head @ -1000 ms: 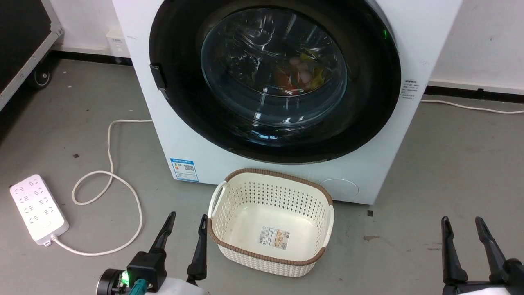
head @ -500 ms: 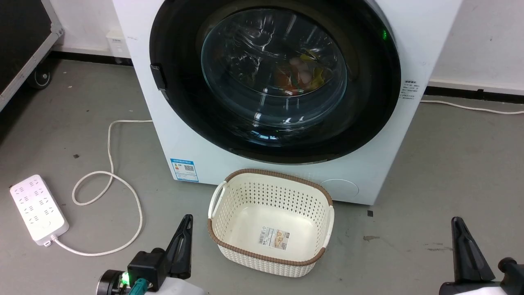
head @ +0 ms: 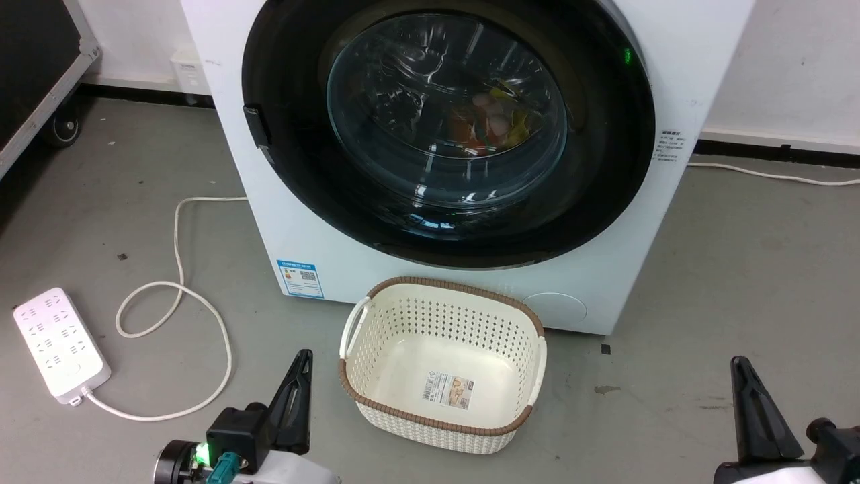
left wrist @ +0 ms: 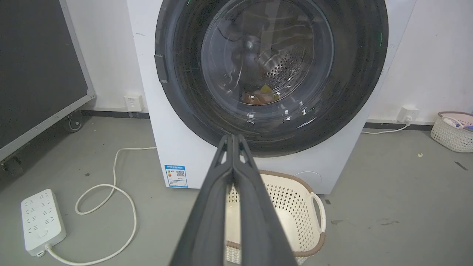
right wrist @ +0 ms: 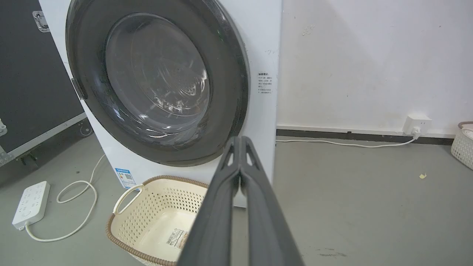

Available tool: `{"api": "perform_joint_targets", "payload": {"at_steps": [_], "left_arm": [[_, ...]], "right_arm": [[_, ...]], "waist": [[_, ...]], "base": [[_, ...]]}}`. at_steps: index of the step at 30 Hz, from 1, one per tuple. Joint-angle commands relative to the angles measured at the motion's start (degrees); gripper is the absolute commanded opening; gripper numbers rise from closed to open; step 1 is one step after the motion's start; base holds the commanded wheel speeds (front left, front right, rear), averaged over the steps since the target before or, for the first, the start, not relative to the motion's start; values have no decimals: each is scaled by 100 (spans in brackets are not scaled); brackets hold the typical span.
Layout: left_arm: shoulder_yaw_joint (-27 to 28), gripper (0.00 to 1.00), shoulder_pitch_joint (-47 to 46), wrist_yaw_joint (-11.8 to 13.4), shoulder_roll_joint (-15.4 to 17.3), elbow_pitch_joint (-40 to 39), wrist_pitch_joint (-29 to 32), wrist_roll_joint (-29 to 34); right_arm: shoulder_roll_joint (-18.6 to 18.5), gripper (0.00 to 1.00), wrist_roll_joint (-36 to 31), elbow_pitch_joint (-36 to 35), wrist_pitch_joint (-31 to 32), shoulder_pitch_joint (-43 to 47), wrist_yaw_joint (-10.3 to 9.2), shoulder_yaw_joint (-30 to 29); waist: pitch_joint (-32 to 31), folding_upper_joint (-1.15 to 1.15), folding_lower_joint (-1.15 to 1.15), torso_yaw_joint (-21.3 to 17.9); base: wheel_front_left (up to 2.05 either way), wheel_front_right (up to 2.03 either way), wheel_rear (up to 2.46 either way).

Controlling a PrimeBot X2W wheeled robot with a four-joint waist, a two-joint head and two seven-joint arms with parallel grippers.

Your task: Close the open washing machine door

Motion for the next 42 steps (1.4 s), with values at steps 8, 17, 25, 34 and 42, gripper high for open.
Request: {"api": "perform_joint_targets", "payload": {"at_steps": [8, 17, 25, 34, 42], "left_arm": [[73, 0, -7, 63, 0, -87, 116, 86], [122, 0, -10, 86, -1, -151, 222, 129], [166, 0, -12, 106, -1, -207, 316, 166], [216, 0, -14, 129, -2, -270, 421, 209], [259, 0, -16, 150, -3, -326, 515, 246]], "right_arm": [[6, 0, -102, -24, 121, -118, -1, 67], [8, 0, -156, -31, 227, -164, -1, 122], [10, 0, -205, -37, 321, -204, -2, 171], [12, 0, -259, -44, 427, -249, -2, 226], [13, 0, -307, -50, 521, -290, -2, 275]], "waist": [[5, 0, 0, -22], [11, 0, 0, -46], [16, 0, 0, -68], [22, 0, 0, -92], [27, 0, 0, -113]], "base": [[0, 0, 0], [0, 0, 0], [0, 0, 0], [0, 0, 0], [0, 0, 0]]}}
